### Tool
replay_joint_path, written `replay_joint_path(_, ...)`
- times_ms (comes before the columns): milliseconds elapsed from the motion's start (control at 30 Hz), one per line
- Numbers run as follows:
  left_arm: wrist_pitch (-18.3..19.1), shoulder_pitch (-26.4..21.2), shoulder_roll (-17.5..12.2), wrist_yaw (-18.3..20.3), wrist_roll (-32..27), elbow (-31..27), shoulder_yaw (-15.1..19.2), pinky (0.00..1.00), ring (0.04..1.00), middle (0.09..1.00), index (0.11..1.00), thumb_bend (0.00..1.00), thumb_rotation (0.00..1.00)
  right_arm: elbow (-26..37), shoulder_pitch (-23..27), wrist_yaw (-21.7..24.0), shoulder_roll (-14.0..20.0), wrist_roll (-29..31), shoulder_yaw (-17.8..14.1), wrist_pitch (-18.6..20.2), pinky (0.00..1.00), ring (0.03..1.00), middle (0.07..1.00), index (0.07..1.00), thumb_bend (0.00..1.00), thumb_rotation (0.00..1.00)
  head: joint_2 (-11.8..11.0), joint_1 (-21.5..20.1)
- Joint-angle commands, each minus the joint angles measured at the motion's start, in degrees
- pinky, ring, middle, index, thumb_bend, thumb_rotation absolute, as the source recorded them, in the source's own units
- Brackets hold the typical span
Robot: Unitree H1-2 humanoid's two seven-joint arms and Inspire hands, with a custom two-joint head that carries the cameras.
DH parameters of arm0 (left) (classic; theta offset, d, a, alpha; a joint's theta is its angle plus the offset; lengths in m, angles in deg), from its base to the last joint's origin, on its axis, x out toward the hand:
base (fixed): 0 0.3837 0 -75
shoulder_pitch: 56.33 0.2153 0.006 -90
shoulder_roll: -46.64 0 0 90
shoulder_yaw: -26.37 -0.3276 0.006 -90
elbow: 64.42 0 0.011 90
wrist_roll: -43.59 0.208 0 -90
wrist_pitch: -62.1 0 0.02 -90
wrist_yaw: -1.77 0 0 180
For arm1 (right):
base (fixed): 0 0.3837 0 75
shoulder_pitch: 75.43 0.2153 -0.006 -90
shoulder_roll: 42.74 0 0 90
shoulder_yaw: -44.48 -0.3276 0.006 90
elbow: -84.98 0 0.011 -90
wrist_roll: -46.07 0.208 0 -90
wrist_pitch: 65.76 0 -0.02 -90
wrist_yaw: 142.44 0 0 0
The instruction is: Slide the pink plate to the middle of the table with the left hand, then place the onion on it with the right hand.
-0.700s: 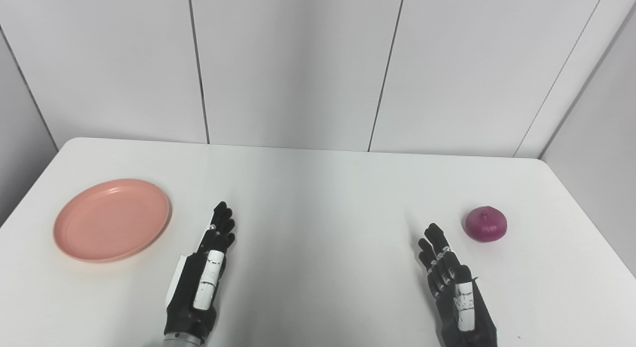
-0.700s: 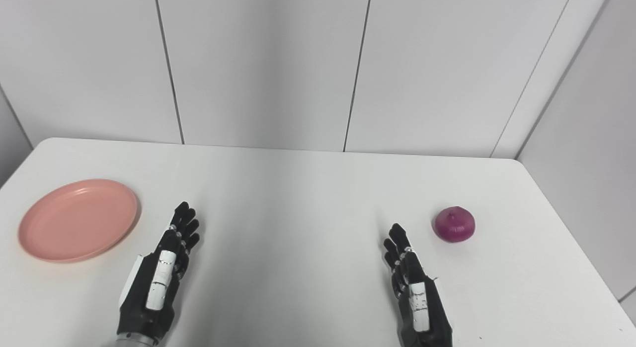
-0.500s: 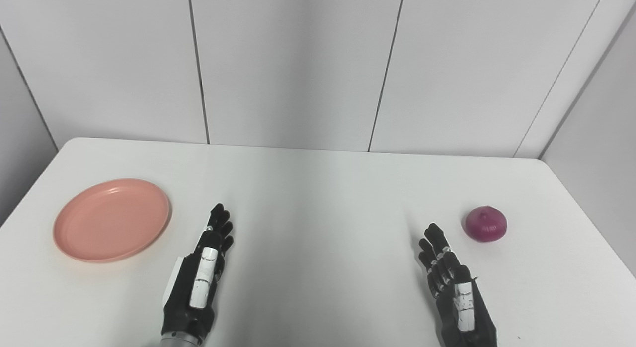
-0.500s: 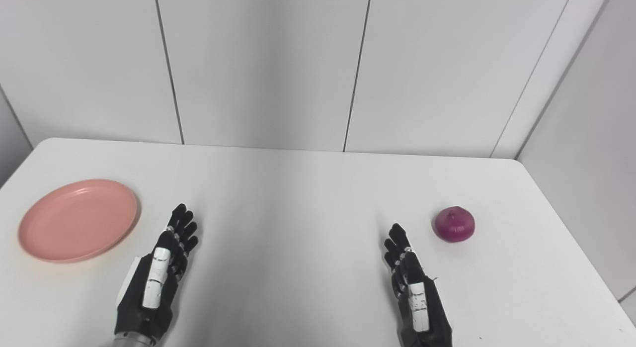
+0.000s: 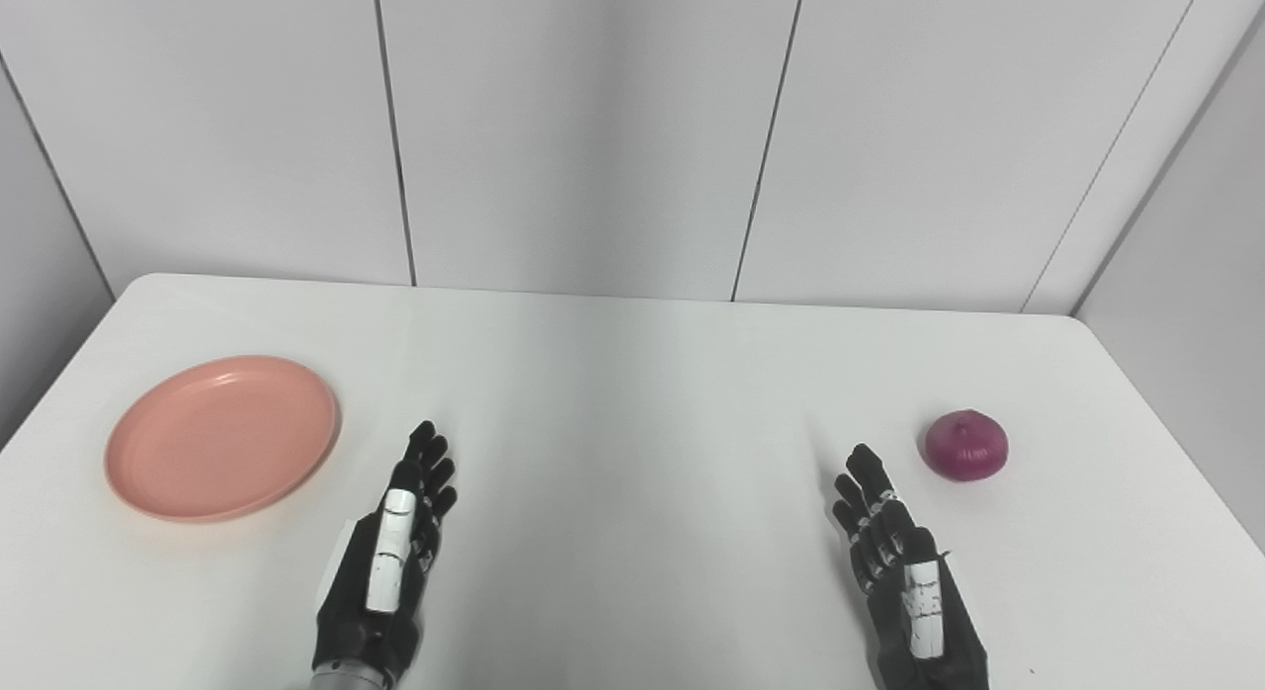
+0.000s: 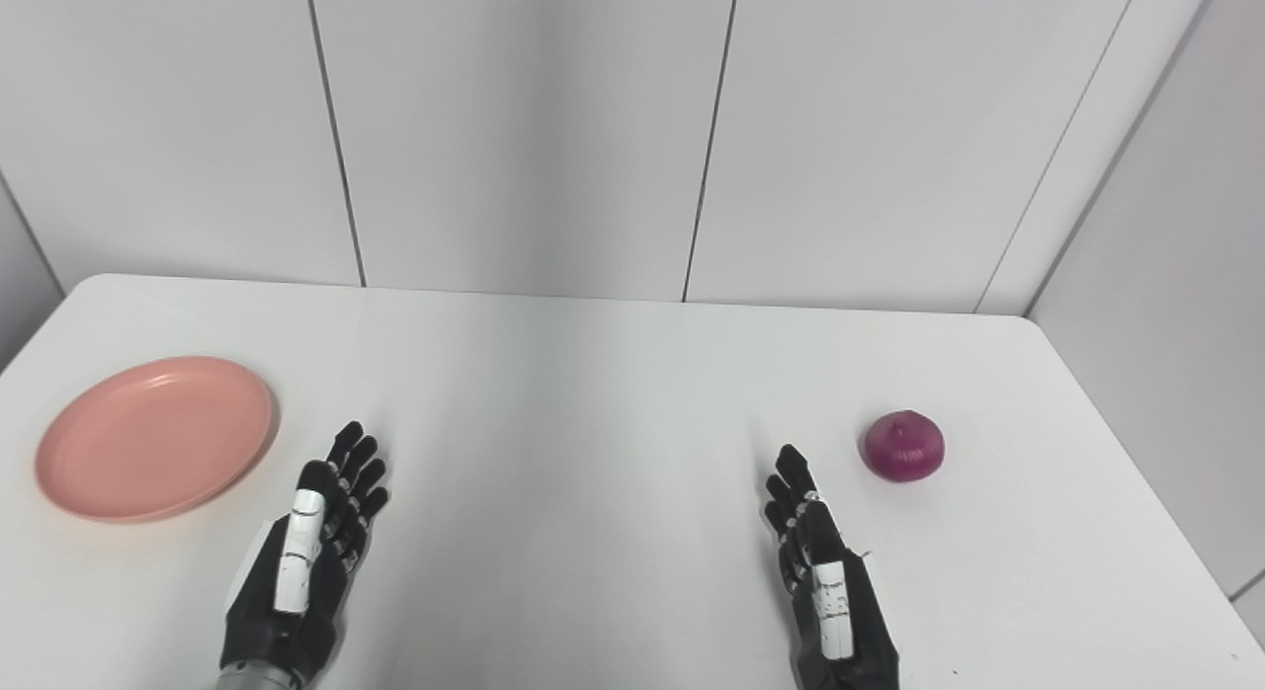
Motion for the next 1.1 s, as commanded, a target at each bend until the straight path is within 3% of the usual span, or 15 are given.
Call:
replay_joint_path(0, -0.2, 7.2, 1.9, -0.2, -0.9, -2.5, 0.8, 1.00, 1.000, 1.000, 1.000, 0.68, 0.98, -4.0, -1.2, 0.3, 1.2, -0.1, -1.0, 0.4, 1.00, 0.992, 0.991, 0.971, 0.90, 0.92, -0.1, 0.0)
replay_joint_path(533, -0.5, 7.4, 2.2, -0.4, -0.7, -2.1, 0.7, 1.00, 1.000, 1.000, 1.000, 0.69, 0.97, -4.4, -1.1, 0.2, 1.1, -0.2, -0.9, 0.5, 1.00, 0.986, 0.983, 0.964, 0.91, 0.92, -0.7, 0.9)
replay_joint_path(767, -1.3, 7.6, 3.3, -0.7, 0.1, -1.3, -0.5, 1.00, 1.000, 1.000, 1.000, 0.69, 0.96, -6.0, -1.1, 1.7, 2.6, 1.9, -1.8, 0.0, 1.00, 0.988, 0.984, 0.965, 0.89, 0.92, -2.9, 6.8)
replay_joint_path(1067, 1.6, 7.3, 5.5, -3.1, -2.0, -3.0, -1.9, 1.00, 1.000, 1.000, 1.000, 0.76, 0.94, -10.3, -0.8, 5.3, 5.6, 5.7, -3.7, -2.4, 1.00, 0.998, 0.994, 0.988, 0.87, 0.94, -6.1, 15.2)
